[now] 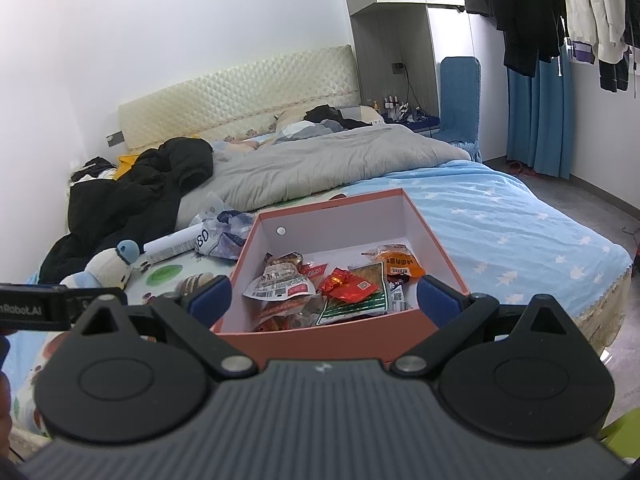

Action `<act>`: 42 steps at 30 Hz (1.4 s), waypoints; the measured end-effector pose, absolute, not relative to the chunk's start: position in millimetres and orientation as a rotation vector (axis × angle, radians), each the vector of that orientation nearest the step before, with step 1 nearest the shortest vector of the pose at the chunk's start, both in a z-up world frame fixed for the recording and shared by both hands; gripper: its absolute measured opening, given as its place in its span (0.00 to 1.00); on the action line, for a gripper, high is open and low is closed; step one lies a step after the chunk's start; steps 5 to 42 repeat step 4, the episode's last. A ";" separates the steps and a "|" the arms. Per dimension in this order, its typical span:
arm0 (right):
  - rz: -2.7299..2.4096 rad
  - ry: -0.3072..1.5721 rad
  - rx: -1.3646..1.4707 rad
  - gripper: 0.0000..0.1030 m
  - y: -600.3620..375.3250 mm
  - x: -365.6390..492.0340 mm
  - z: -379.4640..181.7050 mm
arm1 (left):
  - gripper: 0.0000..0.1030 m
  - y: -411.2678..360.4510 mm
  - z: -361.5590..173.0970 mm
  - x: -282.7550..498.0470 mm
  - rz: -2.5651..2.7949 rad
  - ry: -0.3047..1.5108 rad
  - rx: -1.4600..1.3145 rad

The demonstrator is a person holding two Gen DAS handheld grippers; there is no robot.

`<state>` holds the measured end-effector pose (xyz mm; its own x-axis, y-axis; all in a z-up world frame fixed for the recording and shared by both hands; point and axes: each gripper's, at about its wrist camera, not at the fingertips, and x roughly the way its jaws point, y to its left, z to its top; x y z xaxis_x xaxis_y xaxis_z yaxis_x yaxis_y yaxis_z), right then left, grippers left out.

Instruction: Organize snacks

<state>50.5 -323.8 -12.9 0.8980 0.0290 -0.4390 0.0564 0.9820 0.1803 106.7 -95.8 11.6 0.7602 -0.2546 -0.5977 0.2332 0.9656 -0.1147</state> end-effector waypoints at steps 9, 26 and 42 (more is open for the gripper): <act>-0.015 0.457 0.191 0.98 -323.8 50.8 -12.5 | 1.00 -94.3 12.3 107.4 -0.257 0.658 -0.045; -0.015 0.457 0.191 0.98 -323.8 50.8 -12.5 | 1.00 -94.3 12.3 107.4 -0.257 0.658 -0.045; -0.015 0.457 0.191 0.98 -323.8 50.8 -12.5 | 1.00 -94.3 12.3 107.4 -0.257 0.658 -0.045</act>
